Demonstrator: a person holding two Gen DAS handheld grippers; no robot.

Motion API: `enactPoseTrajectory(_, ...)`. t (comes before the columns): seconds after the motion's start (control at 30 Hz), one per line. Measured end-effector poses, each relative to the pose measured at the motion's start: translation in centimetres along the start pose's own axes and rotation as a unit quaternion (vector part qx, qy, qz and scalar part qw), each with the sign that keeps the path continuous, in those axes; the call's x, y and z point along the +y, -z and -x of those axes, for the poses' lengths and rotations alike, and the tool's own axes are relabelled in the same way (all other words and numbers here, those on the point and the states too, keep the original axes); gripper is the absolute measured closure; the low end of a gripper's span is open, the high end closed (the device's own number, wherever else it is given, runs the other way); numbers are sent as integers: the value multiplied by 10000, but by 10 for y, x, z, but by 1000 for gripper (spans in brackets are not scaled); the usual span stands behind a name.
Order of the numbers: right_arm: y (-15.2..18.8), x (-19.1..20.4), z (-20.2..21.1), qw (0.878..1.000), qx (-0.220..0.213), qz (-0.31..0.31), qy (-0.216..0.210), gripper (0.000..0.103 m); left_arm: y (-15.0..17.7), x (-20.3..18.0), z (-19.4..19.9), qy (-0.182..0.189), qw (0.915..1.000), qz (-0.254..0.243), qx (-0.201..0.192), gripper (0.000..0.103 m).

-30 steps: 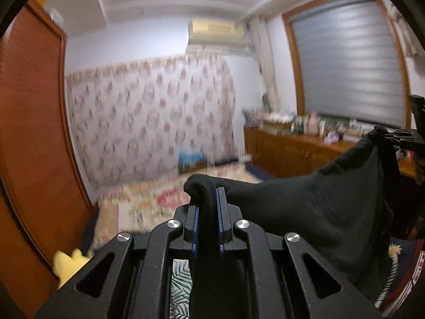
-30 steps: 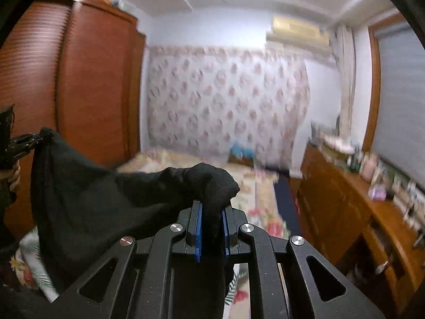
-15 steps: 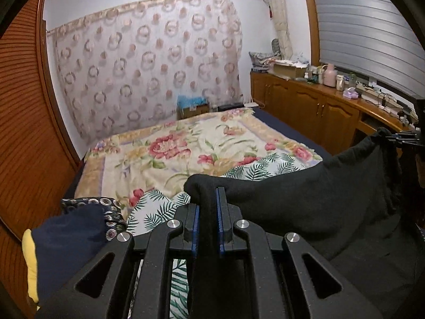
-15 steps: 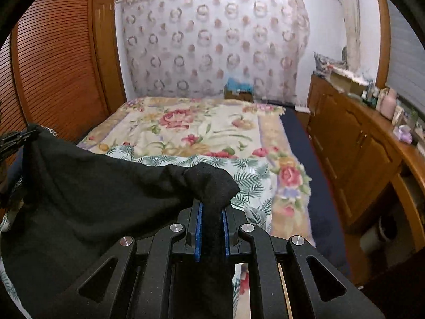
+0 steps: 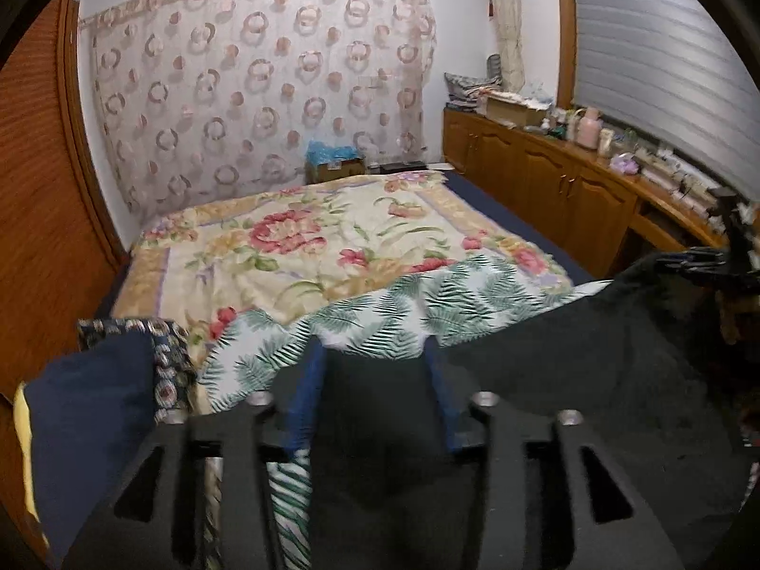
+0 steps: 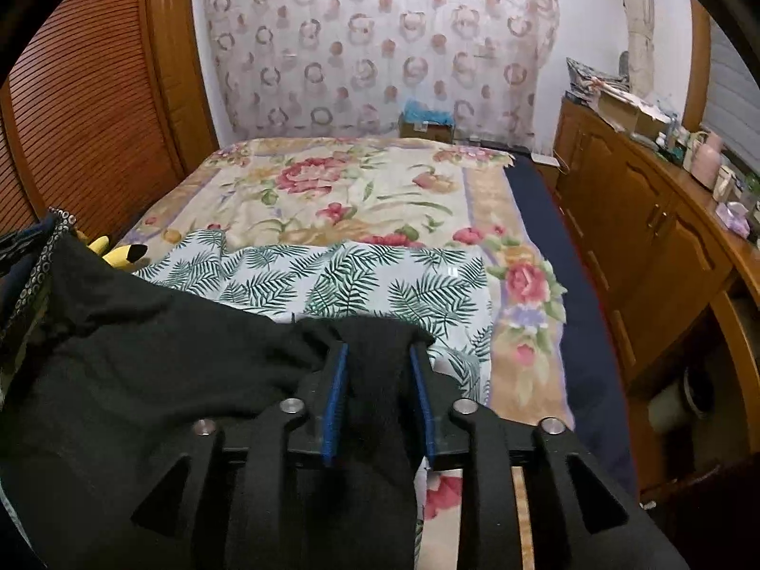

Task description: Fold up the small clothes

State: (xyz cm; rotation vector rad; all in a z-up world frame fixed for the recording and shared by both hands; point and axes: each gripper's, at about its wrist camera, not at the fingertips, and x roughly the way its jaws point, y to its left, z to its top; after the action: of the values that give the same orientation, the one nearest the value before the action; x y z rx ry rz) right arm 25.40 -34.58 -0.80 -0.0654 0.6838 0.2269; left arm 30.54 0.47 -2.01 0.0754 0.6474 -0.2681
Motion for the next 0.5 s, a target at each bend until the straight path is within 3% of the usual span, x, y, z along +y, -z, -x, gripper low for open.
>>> enactPoseTrajectory(0.1, 6, 0, 7, 10000, -57, 20, -18, 45, 10, -4, 11, 207, 9997, 69, 53, 26)
enactPoseTrajectory(0.13, 9, 2, 12, 10000, -73, 35, -21, 43, 14, -5, 14, 267, 9996, 72, 76, 24)
enactPoseTrajectory(0.3, 26, 11, 36, 9999, -111, 96, -26, 43, 40, -16, 27, 267, 9994, 39, 198, 24)
enactPoseTrajectory(0.5, 53, 17, 65, 9989, 121, -50, -448, 43, 72, -26, 22, 317, 9977, -54, 595, 24)
